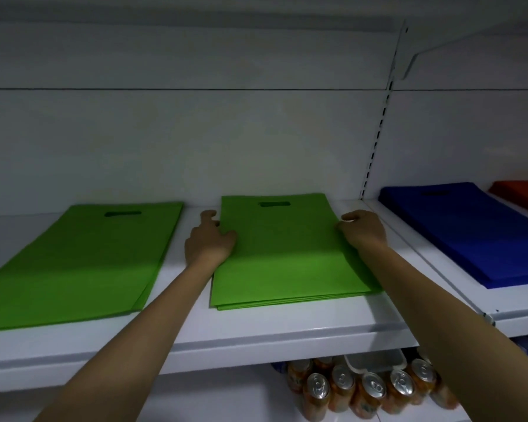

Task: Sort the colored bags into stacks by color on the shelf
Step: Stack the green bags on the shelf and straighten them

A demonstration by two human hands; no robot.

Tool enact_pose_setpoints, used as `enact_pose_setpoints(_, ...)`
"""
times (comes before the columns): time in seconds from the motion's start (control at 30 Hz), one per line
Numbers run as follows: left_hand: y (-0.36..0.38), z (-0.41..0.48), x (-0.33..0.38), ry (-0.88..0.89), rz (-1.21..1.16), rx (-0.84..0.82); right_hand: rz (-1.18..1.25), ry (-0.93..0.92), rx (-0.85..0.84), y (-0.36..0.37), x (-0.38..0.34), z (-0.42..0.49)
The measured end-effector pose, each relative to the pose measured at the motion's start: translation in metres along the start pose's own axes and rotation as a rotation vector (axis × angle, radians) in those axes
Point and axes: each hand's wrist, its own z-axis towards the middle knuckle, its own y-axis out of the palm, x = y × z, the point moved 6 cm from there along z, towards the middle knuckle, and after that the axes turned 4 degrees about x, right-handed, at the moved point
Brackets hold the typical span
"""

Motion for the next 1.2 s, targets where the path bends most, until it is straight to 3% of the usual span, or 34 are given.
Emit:
enact_pose_setpoints(0.3,0.012,-0.003,0.012,0.145,0.293,-0.098,0.023,0.029,-0.114,0.002,0.000,0.002)
enact_pose_setpoints(0.57,0.023,-0.003,0.014,0.197,0.487,-0.213,-0.133,0.014,-0.153,0.002,-0.008,0.005)
enact_pose_setpoints(0.67,0.023,-0.005,0.020,0.224,0.505,-0.256,-0.320,-0.063,-0.166,-0.002,-0.025,0.001)
enact_pose_setpoints(0.93,-0.038,0.026,0.047,0.436,0.684,-0.032,-0.596,-0.418,-0.207,0.038,-0.122,-0.047)
enact_pose_setpoints(1.07,-0.084,0.044,0.018,0.409,0.802,-0.020,-0.639,-0.600,-0.222,0.077,-0.176,-0.088)
enact_pose_setpoints(1.2,-0.142,0.049,-0.035,0.270,0.882,-0.031,-0.637,-0.713,-0.239,0.108,-0.214,-0.118)
